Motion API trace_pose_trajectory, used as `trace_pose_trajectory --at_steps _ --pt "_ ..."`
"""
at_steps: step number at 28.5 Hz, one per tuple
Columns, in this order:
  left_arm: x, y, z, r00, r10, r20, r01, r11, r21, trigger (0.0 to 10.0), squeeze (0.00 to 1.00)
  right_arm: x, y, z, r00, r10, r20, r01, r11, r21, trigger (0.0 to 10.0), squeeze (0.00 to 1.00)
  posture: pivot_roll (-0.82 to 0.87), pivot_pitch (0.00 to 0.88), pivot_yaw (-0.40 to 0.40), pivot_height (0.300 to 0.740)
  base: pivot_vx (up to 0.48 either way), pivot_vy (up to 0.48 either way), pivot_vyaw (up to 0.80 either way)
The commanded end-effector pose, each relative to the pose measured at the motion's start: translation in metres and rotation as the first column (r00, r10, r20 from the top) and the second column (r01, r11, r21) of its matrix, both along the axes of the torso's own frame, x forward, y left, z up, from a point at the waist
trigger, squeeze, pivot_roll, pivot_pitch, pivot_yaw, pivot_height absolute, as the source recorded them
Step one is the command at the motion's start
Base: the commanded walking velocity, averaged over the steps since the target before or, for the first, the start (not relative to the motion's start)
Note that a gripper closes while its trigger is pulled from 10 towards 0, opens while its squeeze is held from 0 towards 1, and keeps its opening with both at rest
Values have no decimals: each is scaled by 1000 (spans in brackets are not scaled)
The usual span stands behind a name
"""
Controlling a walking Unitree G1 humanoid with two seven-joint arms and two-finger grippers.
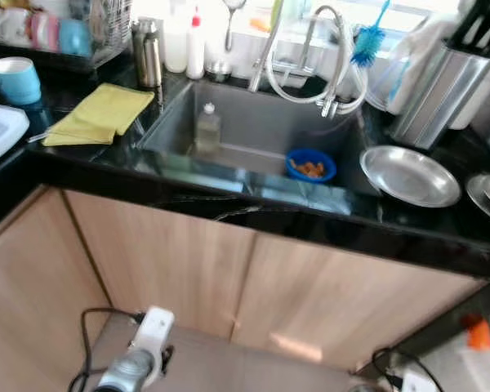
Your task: Kitchen organization
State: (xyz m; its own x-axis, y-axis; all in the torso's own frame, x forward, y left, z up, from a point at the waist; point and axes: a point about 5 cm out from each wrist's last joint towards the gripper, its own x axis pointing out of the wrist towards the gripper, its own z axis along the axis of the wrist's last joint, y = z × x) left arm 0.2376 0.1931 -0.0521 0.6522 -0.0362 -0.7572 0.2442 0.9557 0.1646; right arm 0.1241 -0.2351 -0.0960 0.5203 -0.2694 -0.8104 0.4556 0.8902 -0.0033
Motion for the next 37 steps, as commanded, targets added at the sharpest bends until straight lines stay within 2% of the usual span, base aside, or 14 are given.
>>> trace_pose_trajectory --at_steps 1,13,26,33,37 --pt "2 -15 -1 999 -41 -1 41 999 -24 10000 0 1 -10 3 1000 -12 5 12 1000 -24 10000 0 73 17 -115 740 319 0 0" --pt "5 -16 1 998 -58 13 58 998 -23 10000 0 -6 -18 2 1000 -22 -22 21 1000 -22 10000 0 72 15 -110 740 72 0 0" --pt "0 -18 -2 996 -90 -14 90 996 -17 10000 0 -12 -19 0 998 -14 -56 13 1000 -11 10000 0 70 0 -102 740 0 0 0" --pt "-2 -18 -4 997 -72 -23 71 997 -25 10000 0 -15 -19 -1 998 -12 -67 11 1000 -10 10000 0 68 0 -100 740 0 0 0" --pt "-4 -14 -5 999 -19 -33 18 999 -31 10000 0 -18 -21 -1 997 -12 -74 11 1000 -13 10000 0 70 0 -101 740 0 0 0"
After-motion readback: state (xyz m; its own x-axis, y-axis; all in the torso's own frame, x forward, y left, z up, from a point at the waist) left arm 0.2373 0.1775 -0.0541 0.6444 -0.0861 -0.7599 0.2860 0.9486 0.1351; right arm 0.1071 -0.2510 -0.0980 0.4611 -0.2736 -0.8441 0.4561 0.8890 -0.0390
